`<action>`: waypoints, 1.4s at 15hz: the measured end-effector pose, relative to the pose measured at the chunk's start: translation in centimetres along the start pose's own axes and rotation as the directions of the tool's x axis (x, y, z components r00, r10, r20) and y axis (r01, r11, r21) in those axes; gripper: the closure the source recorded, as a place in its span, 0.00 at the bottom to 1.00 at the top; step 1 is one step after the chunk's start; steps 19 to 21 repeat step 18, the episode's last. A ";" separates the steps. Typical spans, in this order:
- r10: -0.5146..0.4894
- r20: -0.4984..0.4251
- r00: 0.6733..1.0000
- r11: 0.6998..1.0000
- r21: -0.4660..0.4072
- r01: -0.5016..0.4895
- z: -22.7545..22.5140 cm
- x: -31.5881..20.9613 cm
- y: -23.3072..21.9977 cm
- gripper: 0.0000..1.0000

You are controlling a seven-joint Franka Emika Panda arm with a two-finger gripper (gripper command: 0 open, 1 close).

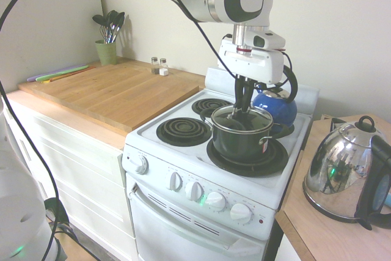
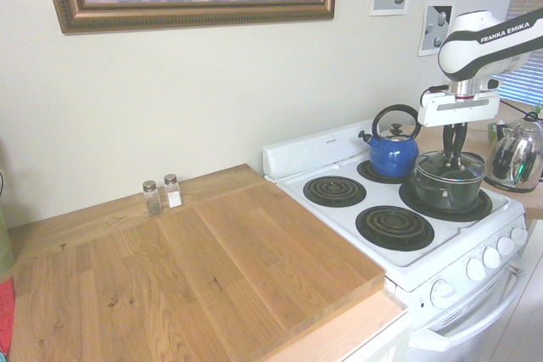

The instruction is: Cover the lid of the pot

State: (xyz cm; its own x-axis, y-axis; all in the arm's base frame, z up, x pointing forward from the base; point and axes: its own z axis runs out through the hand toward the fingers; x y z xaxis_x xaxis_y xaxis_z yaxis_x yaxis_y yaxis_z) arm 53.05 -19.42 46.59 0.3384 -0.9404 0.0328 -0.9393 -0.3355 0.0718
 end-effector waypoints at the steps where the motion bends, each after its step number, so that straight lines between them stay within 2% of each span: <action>1: -0.001 -0.001 1.000 1.000 0.001 0.001 0.0 0.0 0.0 0.00; 13: 0.017 0.005 1.000 1.000 0.004 -0.017 -0.1 -0.8 0.5 0.00; 18: 0.027 -0.032 0.999 0.997 0.075 -0.025 -5.7 -1.8 2.8 0.00; 21: 0.027 -0.032 0.999 0.997 0.075 -0.025 -5.7 -1.8 2.8 0.00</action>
